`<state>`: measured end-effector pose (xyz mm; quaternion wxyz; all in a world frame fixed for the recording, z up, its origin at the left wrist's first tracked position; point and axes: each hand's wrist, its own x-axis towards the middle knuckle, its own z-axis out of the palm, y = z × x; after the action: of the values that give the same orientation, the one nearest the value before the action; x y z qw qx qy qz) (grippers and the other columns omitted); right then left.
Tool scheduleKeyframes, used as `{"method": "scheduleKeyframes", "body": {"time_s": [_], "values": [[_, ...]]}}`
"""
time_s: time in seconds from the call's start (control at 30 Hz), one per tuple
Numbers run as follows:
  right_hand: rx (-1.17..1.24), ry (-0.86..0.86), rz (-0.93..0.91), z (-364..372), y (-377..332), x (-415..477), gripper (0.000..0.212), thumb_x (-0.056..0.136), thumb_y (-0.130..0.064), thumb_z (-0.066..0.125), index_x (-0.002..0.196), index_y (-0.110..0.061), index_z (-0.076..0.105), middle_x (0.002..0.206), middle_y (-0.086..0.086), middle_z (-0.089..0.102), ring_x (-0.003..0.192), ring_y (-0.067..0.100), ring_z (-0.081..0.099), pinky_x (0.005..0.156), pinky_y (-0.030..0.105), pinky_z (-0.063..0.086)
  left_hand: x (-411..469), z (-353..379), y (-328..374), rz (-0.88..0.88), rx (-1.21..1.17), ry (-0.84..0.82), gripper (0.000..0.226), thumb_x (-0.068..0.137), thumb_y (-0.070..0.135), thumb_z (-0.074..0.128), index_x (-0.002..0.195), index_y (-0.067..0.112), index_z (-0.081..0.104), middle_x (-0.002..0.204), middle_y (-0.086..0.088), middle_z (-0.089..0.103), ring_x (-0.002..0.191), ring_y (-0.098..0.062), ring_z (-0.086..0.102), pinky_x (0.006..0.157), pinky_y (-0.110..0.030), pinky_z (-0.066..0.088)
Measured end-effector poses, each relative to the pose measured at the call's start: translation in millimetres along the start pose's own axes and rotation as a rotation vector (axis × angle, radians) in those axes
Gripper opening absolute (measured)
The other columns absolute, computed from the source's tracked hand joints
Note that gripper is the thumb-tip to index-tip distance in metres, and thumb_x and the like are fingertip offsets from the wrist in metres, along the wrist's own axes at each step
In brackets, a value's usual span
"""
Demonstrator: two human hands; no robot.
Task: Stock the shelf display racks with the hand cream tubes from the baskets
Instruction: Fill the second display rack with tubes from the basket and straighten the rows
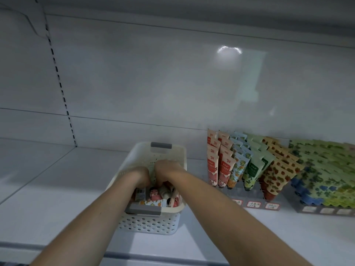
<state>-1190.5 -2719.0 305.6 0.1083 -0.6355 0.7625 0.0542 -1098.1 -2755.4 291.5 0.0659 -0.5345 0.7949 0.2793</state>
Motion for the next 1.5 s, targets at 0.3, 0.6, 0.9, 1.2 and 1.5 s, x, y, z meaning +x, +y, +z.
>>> {"method": "scheduleKeyframes", "body": {"time_s": [0.3,0.6,0.9,1.2,1.5], "values": [[0.057,-0.037,-0.017,-3.0,1.4,-3.9,0.040,0.084,-0.018,0.066,0.118,-0.002,0.056,0.123,0.013,0.058,0.111,0.027,0.057,0.090,0.034,0.048,1.2,-6.3,-4.5,0.055,-0.114,0.338,0.024,0.092,0.006,0.042,0.111,-0.004,0.052,0.111,-0.022,0.059,0.099,-0.034,0.059,0.066,-0.029,0.042],[0.072,-0.054,-0.027,-0.4,-0.5,-5.8,0.017,0.086,-0.011,0.062,0.099,-0.002,0.056,0.099,0.014,0.059,0.082,0.023,0.053,0.074,0.031,0.049,-31.6,-34.8,-6.7,0.176,-0.465,0.679,0.024,0.094,0.015,0.049,0.112,0.000,0.051,0.109,-0.020,0.061,0.095,-0.034,0.061,0.072,-0.033,0.048],[0.169,-0.070,-0.020,6.6,-8.0,-10.0,0.045,0.083,-0.017,0.067,0.121,-0.006,0.047,0.100,0.007,0.053,0.087,0.020,0.053,0.074,0.028,0.050,-60.9,-61.2,-42.4,0.273,-0.876,0.957,0.011,0.093,0.012,0.052,0.095,0.002,0.058,0.093,-0.023,0.063,0.085,-0.037,0.065,0.070,-0.051,0.055],[0.967,0.306,-0.051,-37.4,18.6,-28.3,0.014,0.078,-0.012,0.071,0.089,-0.007,0.064,0.102,0.014,0.069,0.074,0.019,0.062,0.063,0.029,0.052,-85.2,-58.0,-51.1,0.279,-1.217,0.884,0.006,0.095,0.008,0.050,0.098,0.005,0.053,0.088,-0.011,0.055,0.085,-0.030,0.058,0.051,-0.026,0.056],[1.849,0.484,-0.142,-72.4,30.7,-125.9,0.008,0.088,-0.013,0.062,0.092,-0.007,0.058,0.085,0.010,0.067,0.072,0.018,0.068,0.070,0.026,0.059,-121.8,-31.5,-16.2,0.271,-1.380,0.754,0.023,0.099,0.006,0.032,0.091,0.010,0.053,0.074,-0.008,0.052,0.049,-0.008,0.056,0.036,-0.013,0.041]]}}
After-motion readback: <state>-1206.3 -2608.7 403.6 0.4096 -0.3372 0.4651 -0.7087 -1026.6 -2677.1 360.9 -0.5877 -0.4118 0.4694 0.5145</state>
